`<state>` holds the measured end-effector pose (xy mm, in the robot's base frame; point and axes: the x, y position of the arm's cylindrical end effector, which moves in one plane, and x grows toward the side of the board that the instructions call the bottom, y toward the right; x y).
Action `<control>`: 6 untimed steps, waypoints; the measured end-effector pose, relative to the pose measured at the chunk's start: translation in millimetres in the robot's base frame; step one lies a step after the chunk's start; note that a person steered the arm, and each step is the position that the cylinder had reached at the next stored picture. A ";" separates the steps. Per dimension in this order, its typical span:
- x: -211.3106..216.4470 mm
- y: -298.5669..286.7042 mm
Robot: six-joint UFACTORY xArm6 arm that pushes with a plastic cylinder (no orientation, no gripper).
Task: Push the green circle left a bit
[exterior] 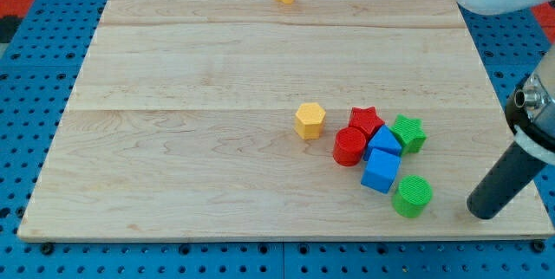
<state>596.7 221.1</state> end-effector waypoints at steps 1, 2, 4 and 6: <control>-14.8 -39.5; -35.7 -111.9; 7.3 -8.4; 0.0 -135.3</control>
